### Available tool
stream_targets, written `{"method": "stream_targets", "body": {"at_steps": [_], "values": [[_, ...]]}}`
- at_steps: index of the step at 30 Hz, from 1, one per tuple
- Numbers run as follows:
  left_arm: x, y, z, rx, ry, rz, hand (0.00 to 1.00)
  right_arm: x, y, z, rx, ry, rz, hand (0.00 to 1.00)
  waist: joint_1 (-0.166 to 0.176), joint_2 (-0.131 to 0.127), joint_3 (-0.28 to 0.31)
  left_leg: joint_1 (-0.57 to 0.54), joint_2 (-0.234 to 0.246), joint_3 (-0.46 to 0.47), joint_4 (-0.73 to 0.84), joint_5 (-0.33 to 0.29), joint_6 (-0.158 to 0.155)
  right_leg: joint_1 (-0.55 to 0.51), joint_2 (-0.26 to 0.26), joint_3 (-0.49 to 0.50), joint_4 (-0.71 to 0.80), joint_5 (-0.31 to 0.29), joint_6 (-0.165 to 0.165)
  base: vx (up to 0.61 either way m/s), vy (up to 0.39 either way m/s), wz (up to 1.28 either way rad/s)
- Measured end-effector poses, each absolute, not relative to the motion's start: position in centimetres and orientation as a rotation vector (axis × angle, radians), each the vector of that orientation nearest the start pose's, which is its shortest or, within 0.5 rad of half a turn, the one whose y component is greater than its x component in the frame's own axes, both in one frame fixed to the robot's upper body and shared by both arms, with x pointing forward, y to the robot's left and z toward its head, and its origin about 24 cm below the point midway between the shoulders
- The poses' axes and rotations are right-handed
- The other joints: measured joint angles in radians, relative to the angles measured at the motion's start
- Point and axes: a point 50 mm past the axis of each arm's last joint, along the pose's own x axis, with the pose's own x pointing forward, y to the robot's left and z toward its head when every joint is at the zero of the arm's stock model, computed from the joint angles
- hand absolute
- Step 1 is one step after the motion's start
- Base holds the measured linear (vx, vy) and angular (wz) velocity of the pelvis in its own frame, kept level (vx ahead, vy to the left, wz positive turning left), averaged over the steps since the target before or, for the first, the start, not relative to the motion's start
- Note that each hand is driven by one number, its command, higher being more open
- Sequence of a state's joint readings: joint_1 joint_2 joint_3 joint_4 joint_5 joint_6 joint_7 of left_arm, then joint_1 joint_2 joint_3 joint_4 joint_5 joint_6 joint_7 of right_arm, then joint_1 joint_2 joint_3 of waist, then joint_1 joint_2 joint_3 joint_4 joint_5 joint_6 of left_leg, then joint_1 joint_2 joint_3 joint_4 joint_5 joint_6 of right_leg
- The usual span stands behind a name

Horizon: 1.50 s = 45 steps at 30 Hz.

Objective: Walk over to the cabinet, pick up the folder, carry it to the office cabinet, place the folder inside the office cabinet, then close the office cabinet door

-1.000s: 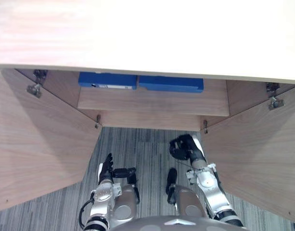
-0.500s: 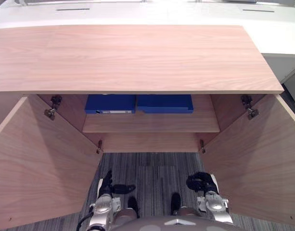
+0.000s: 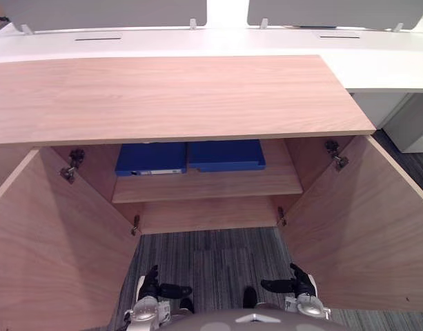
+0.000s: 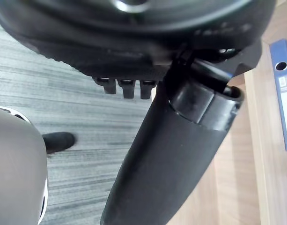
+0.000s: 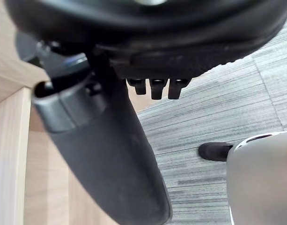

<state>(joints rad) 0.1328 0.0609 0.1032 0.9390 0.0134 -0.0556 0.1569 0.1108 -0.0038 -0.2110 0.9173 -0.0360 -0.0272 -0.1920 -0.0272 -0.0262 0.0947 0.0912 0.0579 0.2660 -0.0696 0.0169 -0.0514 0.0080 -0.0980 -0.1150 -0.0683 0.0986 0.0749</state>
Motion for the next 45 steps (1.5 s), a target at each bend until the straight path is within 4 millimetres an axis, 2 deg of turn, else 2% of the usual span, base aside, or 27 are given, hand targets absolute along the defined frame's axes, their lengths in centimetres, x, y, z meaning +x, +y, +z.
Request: {"method": "stream_targets", "body": {"at_steps": [6, 9, 11, 14, 20, 23, 27, 32, 34, 37, 45], "values": [[9.7, 19.9, -15.4, 0.096, 1.017, 0.298, 1.00, 9.3, -21.0, -15.2, 0.105, 1.010, -0.569, 1.00, -0.014, 0.004, -0.004, 0.044, 0.007, 0.103, 0.027, -0.051, -0.006, 0.000, 0.016, 0.101, 0.000, 0.002, 0.003, 0.04, 0.022, -0.53], [9.6, 19.9, -15.4, 0.097, 1.020, 0.299, 1.00, 9.1, -21.9, -14.8, 0.178, 0.967, -0.660, 1.00, -0.033, 0.008, -0.010, 0.044, 0.017, 0.173, 0.065, -0.092, -0.016, -0.025, 0.029, 0.174, 0.004, 0.005, 0.004, 0.06, 0.022, -0.74], [9.7, 19.9, -15.4, 0.097, 1.018, 0.298, 1.00, 9.1, -23.0, -13.9, 0.231, 0.883, -0.759, 1.00, -0.052, 0.016, -0.015, 0.044, 0.024, 0.229, 0.090, -0.115, -0.013, -0.051, 0.042, 0.235, 0.008, 0.008, 0.005, 0.07, 0.014, -0.82], [10.3, 20.0, -15.2, 0.105, 1.003, 0.297, 1.00, 9.3, -24.7, -12.4, 0.280, 0.759, -0.888, 1.00, -0.080, 0.023, -0.018, 0.045, 0.026, 0.248, 0.111, -0.143, -0.008, -0.077, 0.057, 0.304, 0.014, 0.015, 0.007, 0.08, 0.014, -0.75], [11.9, 19.6, -14.8, 0.142, 0.959, 0.246, 1.00, 10.3, -27.8, -9.3, 0.279, 0.555, -1.043, 1.00, -0.123, 0.034, -0.011, 0.044, 0.027, 0.321, 0.144, -0.183, -0.009, -0.112, 0.070, 0.388, 0.020, 0.025, 0.016, 0.02, 0.020, -0.47], [12.2, 19.8, -14.7, 0.149, 0.950, 0.235, 1.00, 12.2, -28.8, -7.4, 0.241, 0.454, -1.035, 1.00, -0.145, 0.044, -0.002, 0.036, 0.025, 0.359, 0.160, -0.197, -0.009, -0.137, 0.076, 0.429, 0.019, 0.036, 0.019, -0.02, 0.015, -0.39], [12.7, 19.4, -14.5, 0.190, 0.935, 0.180, 1.00, 14.9, -30.4, -5.3, 0.178, 0.357, -0.998, 1.00, -0.147, 0.060, 0.015, 0.031, 0.022, 0.370, 0.169, -0.203, -0.010, -0.147, 0.077, 0.451, 0.009, 0.049, 0.022, -0.02, 0.002, -0.20], [12.5, 19.5, -14.5, 0.192, 0.935, 0.160, 1.00, 18.9, -33.9, -0.7, 0.069, 0.186, -0.913, 1.00, -0.145, 0.082, 0.026, 0.020, 0.025, 0.369, 0.170, -0.203, -0.010, -0.144, 0.074, 0.451, -0.029, 0.066, 0.017, 0.00, -0.002, -0.01], [12.3, 19.8, -14.6, 0.200, 0.938, 0.158, 1.00, 19.9, -34.5, 0.7, 0.041, 0.138, -0.885, 1.00, -0.145, 0.082, 0.028, 0.019, 0.028, 0.361, 0.170, -0.203, -0.010, -0.145, 0.078, 0.451, -0.028, 0.068, 0.020, 0.03, -0.012, -0.01], [12.1, 20.3, -14.5, 0.225, 0.937, 0.138, 1.00, 21.0, -34.8, 1.5, -0.035, 0.134, -0.808, 1.00, -0.145, 0.076, 0.032, 0.018, 0.033, 0.350, 0.169, -0.203, -0.010, -0.145, 0.084, 0.449, -0.028, 0.071, 0.019, 0.04, -0.011, -0.02], [11.9, 20.1, -14.6, 0.219, 0.937, 0.126, 1.00, 21.5, -33.7, 0.7, -0.048, 0.174, -0.727, 1.00, -0.145, 0.077, 0.031, 0.008, 0.031, 0.307, 0.170, -0.198, -0.008, -0.139, 0.074, 0.408, -0.028, 0.071, 0.018, 0.00, 0.007, 0.13]]}}
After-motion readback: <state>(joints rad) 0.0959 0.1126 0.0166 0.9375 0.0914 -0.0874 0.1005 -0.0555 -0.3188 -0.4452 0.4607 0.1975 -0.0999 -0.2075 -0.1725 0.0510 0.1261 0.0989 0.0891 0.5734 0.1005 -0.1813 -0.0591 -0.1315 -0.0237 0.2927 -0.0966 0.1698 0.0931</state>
